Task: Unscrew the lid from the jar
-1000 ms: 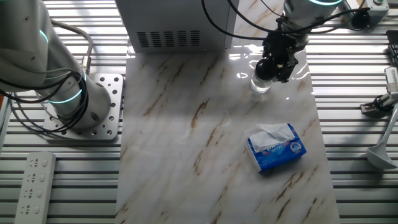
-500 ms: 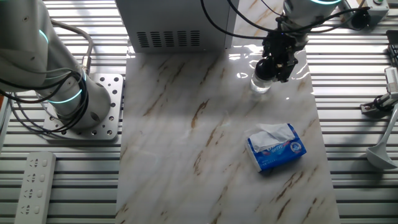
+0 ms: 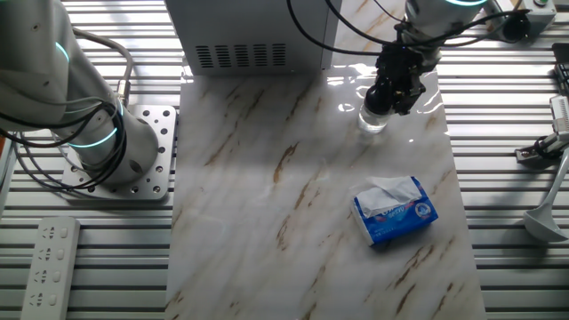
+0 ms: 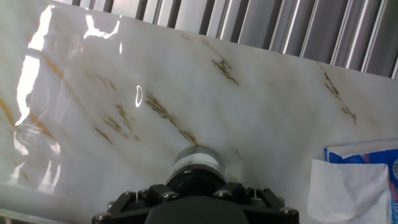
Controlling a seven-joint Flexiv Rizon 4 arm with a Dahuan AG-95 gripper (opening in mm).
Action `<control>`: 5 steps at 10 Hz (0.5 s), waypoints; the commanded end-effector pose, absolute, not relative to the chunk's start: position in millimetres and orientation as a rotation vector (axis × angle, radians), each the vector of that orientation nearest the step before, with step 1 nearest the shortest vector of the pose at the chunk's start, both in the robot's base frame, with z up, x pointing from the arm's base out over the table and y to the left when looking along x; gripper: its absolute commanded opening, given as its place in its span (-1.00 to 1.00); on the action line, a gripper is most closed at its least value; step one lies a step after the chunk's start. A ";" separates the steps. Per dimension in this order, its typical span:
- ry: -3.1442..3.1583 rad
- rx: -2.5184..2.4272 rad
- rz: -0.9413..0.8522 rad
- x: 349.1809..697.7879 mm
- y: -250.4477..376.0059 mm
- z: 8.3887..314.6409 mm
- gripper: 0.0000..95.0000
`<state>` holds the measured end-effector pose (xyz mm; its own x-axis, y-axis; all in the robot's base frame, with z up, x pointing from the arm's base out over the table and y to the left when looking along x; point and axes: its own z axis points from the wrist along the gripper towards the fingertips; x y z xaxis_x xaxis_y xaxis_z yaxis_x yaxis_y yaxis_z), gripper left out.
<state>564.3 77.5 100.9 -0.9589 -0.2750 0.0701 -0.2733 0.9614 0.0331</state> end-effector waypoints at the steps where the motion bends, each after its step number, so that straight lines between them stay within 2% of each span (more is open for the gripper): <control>1: -3.039 0.434 -0.038 564.1 77.4 101.1 0.20; 5: -3.017 0.592 -0.036 564.1 77.4 101.0 0.20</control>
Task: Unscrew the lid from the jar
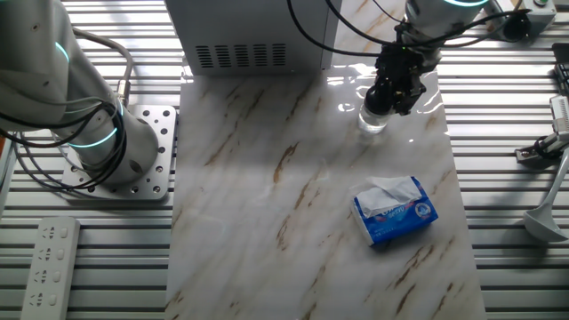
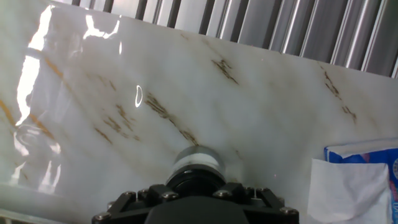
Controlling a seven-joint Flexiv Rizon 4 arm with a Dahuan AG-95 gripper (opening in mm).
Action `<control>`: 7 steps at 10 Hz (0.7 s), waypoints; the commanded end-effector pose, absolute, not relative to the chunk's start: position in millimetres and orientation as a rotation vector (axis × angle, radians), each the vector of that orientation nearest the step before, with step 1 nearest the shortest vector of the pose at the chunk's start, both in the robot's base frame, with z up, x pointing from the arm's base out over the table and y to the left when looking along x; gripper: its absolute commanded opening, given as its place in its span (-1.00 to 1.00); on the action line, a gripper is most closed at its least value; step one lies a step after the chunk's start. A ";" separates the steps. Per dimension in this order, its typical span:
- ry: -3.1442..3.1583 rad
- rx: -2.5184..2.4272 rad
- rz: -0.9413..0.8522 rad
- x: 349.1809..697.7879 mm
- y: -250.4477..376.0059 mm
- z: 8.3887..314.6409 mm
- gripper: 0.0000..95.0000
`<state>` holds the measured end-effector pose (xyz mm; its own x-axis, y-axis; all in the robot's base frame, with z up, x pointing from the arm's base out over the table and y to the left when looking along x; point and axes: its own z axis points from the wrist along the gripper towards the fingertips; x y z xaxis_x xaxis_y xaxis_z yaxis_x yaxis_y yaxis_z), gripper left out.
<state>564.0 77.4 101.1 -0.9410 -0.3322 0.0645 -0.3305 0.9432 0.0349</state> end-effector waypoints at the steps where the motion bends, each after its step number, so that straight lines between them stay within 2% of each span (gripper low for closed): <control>1: -3.011 0.643 -0.038 564.1 77.4 100.9 0.20; 7: -2.964 0.875 -0.021 563.8 77.3 100.5 0.20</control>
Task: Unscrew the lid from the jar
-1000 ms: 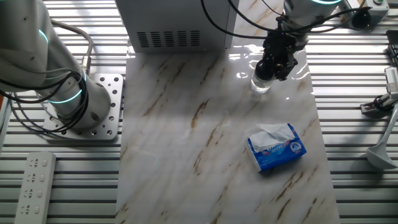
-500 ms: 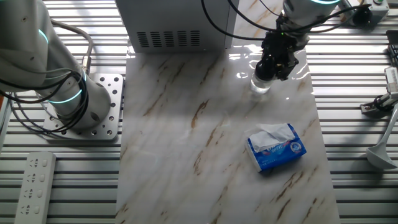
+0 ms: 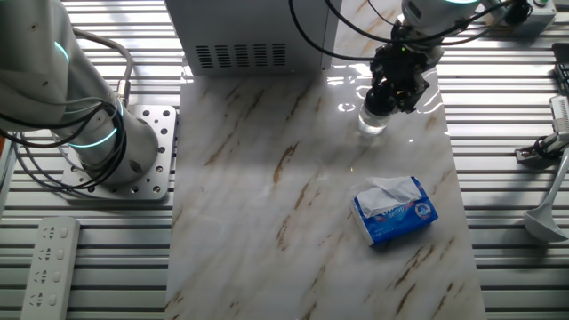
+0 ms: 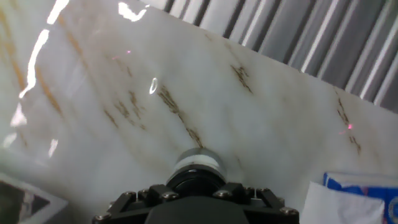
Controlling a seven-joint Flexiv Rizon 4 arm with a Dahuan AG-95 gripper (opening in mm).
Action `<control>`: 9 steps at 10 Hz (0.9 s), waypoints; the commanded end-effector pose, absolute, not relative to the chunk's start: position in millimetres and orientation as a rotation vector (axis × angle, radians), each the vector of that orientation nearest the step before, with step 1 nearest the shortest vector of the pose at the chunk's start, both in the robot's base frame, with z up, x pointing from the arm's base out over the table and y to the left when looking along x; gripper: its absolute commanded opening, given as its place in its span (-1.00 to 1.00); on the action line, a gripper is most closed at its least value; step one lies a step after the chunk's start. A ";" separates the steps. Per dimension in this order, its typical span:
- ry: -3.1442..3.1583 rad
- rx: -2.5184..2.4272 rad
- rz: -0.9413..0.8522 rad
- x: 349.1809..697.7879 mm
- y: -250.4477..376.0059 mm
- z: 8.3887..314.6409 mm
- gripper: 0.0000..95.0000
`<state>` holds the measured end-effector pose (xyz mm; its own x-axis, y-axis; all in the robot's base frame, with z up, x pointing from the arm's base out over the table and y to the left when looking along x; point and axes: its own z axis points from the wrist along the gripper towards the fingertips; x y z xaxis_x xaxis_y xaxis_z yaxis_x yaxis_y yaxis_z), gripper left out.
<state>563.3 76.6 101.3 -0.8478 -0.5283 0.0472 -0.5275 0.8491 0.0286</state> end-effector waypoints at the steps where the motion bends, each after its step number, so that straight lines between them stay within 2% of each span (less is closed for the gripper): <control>1: -2.964 0.874 -0.019 563.7 77.2 100.4 0.20; 9: -2.963 0.901 -0.007 561.8 76.5 98.6 0.20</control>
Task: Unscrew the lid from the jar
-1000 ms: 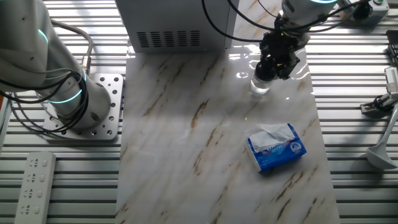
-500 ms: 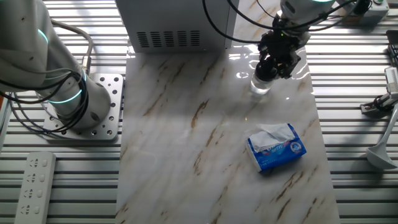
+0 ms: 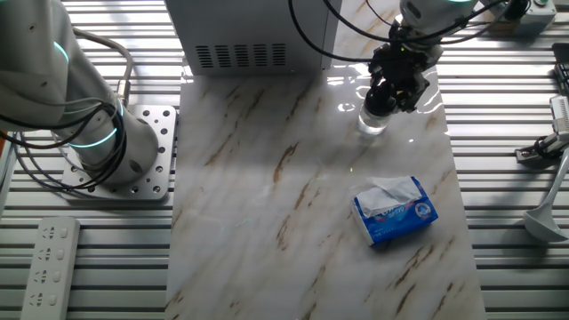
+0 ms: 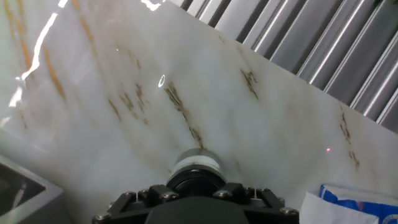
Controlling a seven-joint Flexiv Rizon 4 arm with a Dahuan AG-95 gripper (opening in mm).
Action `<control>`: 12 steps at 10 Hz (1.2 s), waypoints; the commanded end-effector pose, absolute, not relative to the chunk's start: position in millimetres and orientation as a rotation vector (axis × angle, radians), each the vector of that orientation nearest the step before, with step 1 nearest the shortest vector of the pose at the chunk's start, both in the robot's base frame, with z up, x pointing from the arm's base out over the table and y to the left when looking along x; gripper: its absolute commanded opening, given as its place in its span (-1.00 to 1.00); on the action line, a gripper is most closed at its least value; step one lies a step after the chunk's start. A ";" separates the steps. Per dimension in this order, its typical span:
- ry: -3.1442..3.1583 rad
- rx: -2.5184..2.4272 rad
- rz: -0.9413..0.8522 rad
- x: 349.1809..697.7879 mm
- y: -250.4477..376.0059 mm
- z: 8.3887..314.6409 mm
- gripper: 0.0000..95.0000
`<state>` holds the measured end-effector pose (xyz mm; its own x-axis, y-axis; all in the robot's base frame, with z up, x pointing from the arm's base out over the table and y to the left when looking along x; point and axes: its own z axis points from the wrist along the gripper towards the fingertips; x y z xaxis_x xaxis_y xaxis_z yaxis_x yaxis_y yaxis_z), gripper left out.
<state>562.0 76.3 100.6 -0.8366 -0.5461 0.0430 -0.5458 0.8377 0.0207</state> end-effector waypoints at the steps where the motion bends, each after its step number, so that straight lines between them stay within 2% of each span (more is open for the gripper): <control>1: -2.960 0.922 -0.007 561.8 76.5 98.6 0.20; 12: -2.793 1.411 -0.003 561.8 76.5 98.7 0.20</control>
<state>561.0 77.0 101.1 -0.6189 -0.7854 0.0100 -0.7853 0.6190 0.0095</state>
